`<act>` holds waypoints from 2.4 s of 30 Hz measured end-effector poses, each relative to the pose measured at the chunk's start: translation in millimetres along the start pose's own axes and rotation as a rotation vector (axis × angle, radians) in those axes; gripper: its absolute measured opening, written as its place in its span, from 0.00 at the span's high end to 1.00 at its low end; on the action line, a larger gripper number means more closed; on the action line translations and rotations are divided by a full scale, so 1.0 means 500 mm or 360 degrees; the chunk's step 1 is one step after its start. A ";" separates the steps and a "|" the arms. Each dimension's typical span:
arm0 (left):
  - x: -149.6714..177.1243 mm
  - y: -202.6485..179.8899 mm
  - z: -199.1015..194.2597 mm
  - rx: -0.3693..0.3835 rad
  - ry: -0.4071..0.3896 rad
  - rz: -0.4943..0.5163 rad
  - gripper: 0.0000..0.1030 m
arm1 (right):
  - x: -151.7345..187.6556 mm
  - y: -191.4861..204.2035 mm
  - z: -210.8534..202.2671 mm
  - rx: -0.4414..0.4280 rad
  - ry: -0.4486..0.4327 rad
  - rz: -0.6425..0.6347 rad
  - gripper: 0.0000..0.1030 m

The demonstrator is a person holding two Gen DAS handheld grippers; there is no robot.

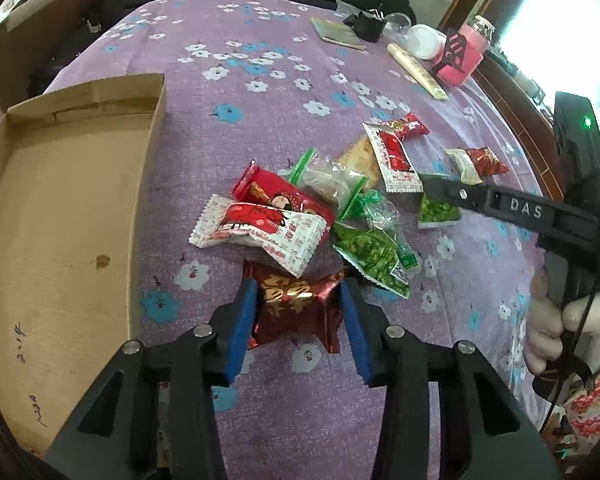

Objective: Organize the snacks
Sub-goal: 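Carry both packets to the cardboard tray and open both tools to drop them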

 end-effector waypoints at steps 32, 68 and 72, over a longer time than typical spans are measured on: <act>0.002 -0.034 -0.027 -0.0112 -0.0076 -0.0018 0.60 | 0.000 -0.004 0.007 -0.0134 0.0033 0.0057 0.66; 0.117 0.347 -0.239 -0.0501 -0.0151 -0.0439 0.59 | 0.142 0.517 -0.013 -0.0575 0.0163 -0.0581 0.66; 0.129 0.390 -0.223 -0.0487 -0.0101 -0.0440 0.59 | 0.165 0.568 0.043 -0.0522 0.0207 -0.0607 0.66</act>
Point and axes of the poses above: each gripper's, at about its wrist camera, not at the fingertips, and z roughly the way its jaws point, y to its left, x to its underside, the point moved 3 cm from there along z, roughly the way its jaws point, and after that the axes turned 1 degree about x, right-handed, at the moved point
